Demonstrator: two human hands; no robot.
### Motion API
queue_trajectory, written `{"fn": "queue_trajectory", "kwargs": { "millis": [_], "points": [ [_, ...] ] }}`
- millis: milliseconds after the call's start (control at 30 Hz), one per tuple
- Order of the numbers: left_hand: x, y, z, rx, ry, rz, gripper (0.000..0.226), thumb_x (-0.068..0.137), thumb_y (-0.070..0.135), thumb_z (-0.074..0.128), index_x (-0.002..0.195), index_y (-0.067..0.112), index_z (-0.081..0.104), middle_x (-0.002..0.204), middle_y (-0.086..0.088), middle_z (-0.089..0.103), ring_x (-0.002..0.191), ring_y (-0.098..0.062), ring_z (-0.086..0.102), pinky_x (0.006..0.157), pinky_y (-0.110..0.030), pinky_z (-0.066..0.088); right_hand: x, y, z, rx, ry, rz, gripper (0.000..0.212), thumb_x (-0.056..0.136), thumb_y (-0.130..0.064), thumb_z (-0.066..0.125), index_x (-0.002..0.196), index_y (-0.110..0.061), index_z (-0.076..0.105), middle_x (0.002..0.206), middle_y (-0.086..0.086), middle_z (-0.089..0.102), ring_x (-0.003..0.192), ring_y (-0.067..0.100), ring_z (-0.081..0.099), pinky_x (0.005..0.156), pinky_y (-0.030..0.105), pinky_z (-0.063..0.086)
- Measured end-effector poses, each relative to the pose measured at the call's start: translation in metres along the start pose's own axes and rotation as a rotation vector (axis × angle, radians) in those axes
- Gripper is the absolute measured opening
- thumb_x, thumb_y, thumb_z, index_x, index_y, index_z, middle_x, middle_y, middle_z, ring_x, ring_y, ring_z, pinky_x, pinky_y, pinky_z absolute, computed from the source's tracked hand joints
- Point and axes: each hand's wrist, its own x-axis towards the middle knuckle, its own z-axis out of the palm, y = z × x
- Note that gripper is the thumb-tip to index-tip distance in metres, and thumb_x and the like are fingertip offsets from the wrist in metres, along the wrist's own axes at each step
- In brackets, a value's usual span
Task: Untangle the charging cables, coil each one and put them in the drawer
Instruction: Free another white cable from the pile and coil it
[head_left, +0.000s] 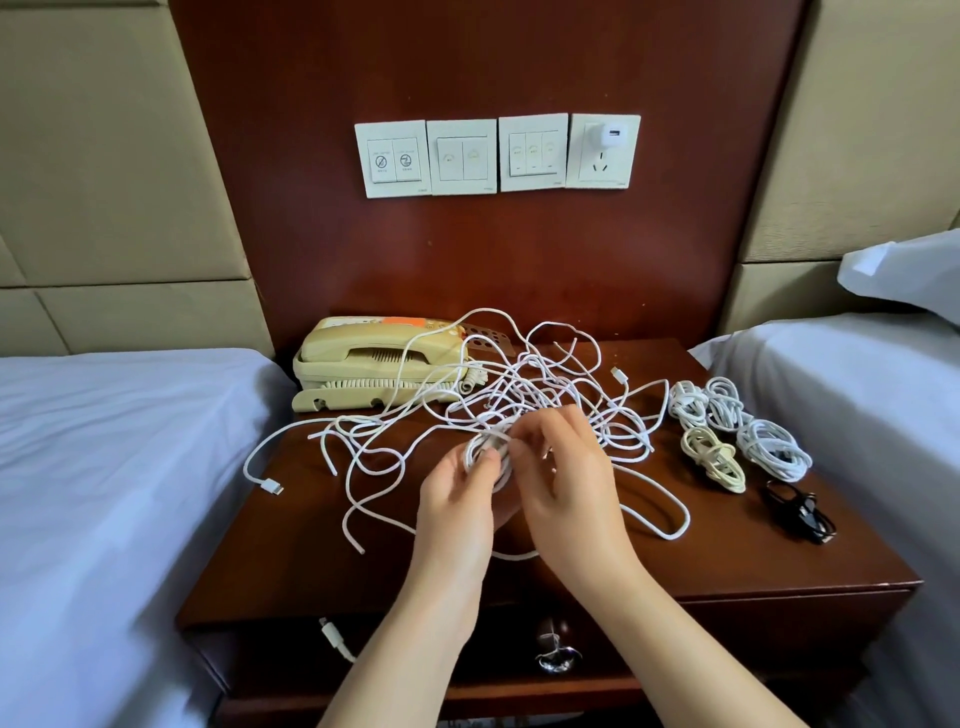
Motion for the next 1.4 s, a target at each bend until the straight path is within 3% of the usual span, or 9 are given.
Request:
{"fn": "queue_trajectory", "kwargs": {
  "millis": [100, 300, 467, 633, 800, 967, 1100, 1267, 1400],
  "points": [
    [-0.001, 0.004, -0.001, 0.023, -0.021, -0.001, 0.021, 0.094, 0.013, 0.05, 0.091, 0.015, 0.07, 0.091, -0.002, 0.073, 0.098, -0.016, 0.067, 0.09, -0.033, 0.052, 0.003, 0.0, -0.009, 0.074, 0.015, 0.043, 0.017, 0.088, -0.006, 0.061, 0.086, -0.023, 0.058, 0.089, -0.01, 0.053, 0.079, 0.004, 0.057, 0.068, 0.011, 0.043],
    [-0.005, 0.012, 0.002, 0.104, -0.04, 0.034, 0.028, 0.093, 0.027, 0.052, 0.078, 0.026, 0.075, 0.089, 0.006, 0.074, 0.094, -0.01, 0.067, 0.086, -0.032, 0.05, 0.008, 0.0, -0.023, 0.167, 0.051, -0.009, 0.02, 0.085, 0.0, 0.063, 0.085, -0.02, 0.062, 0.088, -0.008, 0.057, 0.079, 0.012, 0.062, 0.07, 0.019, 0.05],
    [-0.008, 0.011, 0.012, 0.106, -0.094, 0.081, 0.023, 0.092, 0.004, 0.053, 0.094, 0.019, 0.07, 0.095, 0.002, 0.074, 0.092, -0.009, 0.068, 0.085, -0.031, 0.052, 0.009, 0.003, -0.039, 0.195, 0.043, 0.006, 0.024, 0.085, 0.005, 0.061, 0.085, -0.018, 0.062, 0.089, -0.004, 0.058, 0.079, 0.009, 0.061, 0.069, 0.01, 0.044],
    [-0.006, -0.005, 0.016, 0.255, -0.082, 0.153, 0.035, 0.09, -0.003, 0.054, 0.099, 0.03, 0.063, 0.103, 0.002, 0.072, 0.099, -0.011, 0.067, 0.095, -0.033, 0.05, 0.008, 0.013, -0.054, 0.195, -0.08, 0.11, 0.017, 0.084, -0.005, 0.068, 0.084, -0.021, 0.061, 0.085, 0.0, 0.064, 0.073, 0.007, 0.065, 0.063, 0.012, 0.048],
    [-0.007, -0.018, 0.033, 0.437, -0.225, 0.293, 0.036, 0.088, -0.001, 0.057, 0.094, 0.035, 0.061, 0.08, 0.019, 0.072, 0.083, 0.002, 0.068, 0.073, -0.01, 0.049, 0.004, 0.03, -0.076, 0.002, -0.052, 0.037, 0.026, 0.082, -0.003, 0.069, 0.086, -0.026, 0.057, 0.084, -0.008, 0.06, 0.075, 0.007, 0.062, 0.064, 0.015, 0.05],
    [-0.002, -0.043, 0.058, 0.7, -0.305, 0.438, 0.028, 0.088, 0.015, 0.061, 0.112, 0.029, 0.063, 0.103, 0.013, 0.069, 0.097, 0.003, 0.062, 0.09, -0.023, 0.05, 0.008, 0.051, -0.115, -0.169, -0.096, 0.004, 0.024, 0.079, 0.0, 0.071, 0.088, -0.02, 0.061, 0.084, -0.008, 0.06, 0.077, 0.008, 0.06, 0.068, 0.024, 0.05],
    [-0.003, -0.056, 0.077, 0.909, -0.358, 0.582, 0.039, 0.091, 0.027, 0.056, 0.13, 0.023, 0.053, 0.124, 0.013, 0.055, 0.116, 0.001, 0.044, 0.097, -0.011, 0.032, 0.007, 0.065, -0.137, -0.277, -0.088, 0.012, 0.025, 0.078, 0.003, 0.07, 0.087, -0.019, 0.062, 0.084, -0.008, 0.062, 0.081, 0.01, 0.061, 0.073, 0.022, 0.047],
    [-0.007, -0.069, 0.094, 1.001, -0.345, 0.683, 0.03, 0.09, 0.03, 0.058, 0.116, 0.015, 0.062, 0.118, 0.006, 0.056, 0.113, -0.011, 0.047, 0.1, -0.028, 0.037, -0.002, 0.071, -0.158, -0.381, -0.151, 0.054, 0.018, 0.08, -0.004, 0.07, 0.088, -0.019, 0.064, 0.085, -0.012, 0.06, 0.08, 0.014, 0.059, 0.072, 0.026, 0.047],
    [-0.009, -0.078, 0.098, 1.133, -0.426, 0.636, 0.026, 0.093, 0.035, 0.052, 0.104, 0.014, 0.062, 0.106, 0.003, 0.06, 0.103, -0.017, 0.05, 0.094, -0.032, 0.037, -0.01, 0.079, -0.167, -0.47, -0.229, 0.076, 0.013, 0.079, -0.01, 0.071, 0.086, -0.02, 0.066, 0.079, -0.008, 0.06, 0.081, 0.007, 0.046, 0.072, 0.01, 0.036]
  ]
}}
